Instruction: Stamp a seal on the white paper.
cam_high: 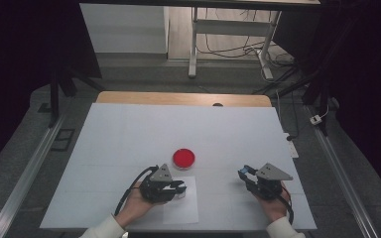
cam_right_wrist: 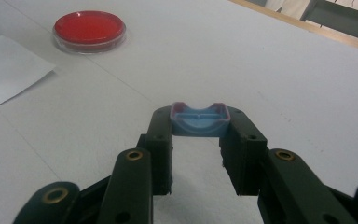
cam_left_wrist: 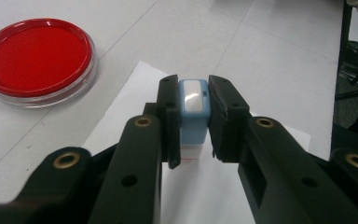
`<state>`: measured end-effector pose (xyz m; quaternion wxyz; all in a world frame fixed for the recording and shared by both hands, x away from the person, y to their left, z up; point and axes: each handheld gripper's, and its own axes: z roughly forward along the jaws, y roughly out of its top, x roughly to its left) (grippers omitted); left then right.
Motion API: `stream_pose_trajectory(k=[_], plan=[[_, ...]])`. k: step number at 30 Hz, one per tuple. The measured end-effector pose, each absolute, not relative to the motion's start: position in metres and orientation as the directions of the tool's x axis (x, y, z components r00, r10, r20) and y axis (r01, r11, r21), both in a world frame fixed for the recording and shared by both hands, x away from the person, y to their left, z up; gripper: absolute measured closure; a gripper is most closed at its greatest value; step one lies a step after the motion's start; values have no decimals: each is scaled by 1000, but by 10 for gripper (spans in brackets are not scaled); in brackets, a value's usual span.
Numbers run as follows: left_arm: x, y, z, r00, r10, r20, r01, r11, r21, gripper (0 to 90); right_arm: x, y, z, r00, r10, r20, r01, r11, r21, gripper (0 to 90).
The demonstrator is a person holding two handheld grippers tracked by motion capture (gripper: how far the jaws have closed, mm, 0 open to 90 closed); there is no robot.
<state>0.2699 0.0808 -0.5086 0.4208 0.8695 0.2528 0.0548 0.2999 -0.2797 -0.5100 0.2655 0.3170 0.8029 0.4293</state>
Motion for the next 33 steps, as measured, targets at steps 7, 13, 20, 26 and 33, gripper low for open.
stream_pose_trajectory(k=[7,13,20,26,33], plan=[[269,81,-511,865,490,-103,386,-521,762,747,300,-280,-510,-658,737,-154,281,431,858,646],[268,80,-511,866,490,-97,381,-522,763,747,300,-280,-510,-657,738,-152,284,429,858,646],[268,80,-511,869,488,-87,374,-531,760,748,300,-280,-510,-655,739,-157,282,432,857,646],[266,78,-510,870,488,-73,368,-543,755,750,300,-280,-510,-657,738,-152,284,428,858,646],[261,77,-509,871,489,-40,353,-569,743,753,300,-280,-510,-656,738,-157,282,432,857,646]])
